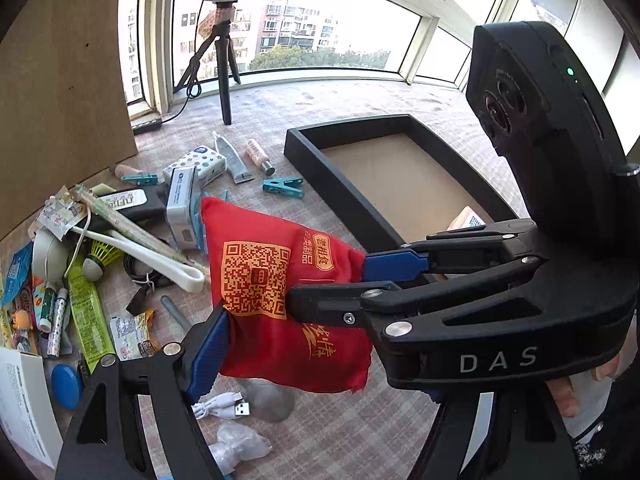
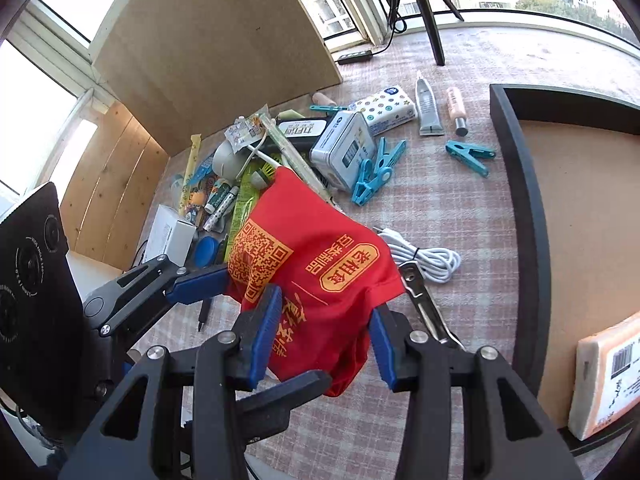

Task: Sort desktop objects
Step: 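Carry the red bag into the tray and release it with the right gripper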

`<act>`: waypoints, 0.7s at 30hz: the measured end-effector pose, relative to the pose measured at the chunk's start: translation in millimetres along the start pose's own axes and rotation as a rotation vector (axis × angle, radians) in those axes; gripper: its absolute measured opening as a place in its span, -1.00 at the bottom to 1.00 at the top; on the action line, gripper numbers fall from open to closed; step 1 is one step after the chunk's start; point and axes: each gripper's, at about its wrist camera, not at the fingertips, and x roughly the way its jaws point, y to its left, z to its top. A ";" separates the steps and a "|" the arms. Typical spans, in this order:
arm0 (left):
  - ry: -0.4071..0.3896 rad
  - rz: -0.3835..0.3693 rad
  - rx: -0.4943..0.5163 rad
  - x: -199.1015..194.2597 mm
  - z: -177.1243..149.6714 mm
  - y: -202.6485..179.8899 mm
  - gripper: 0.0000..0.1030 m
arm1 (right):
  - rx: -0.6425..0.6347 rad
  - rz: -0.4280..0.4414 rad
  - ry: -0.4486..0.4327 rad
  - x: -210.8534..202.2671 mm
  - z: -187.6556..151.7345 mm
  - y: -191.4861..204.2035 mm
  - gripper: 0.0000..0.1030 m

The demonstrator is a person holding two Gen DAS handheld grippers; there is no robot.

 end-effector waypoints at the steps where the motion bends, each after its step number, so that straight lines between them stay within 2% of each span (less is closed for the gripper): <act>1: -0.002 -0.001 0.009 1.6 4.0 -5.4 0.45 | 0.002 -0.007 -0.009 -5.3 0.3 -3.6 -0.17; 21: -0.030 -0.067 0.145 68.3 91.9 -121.8 0.45 | 0.098 -0.171 -0.161 -111.0 20.6 -116.1 -0.16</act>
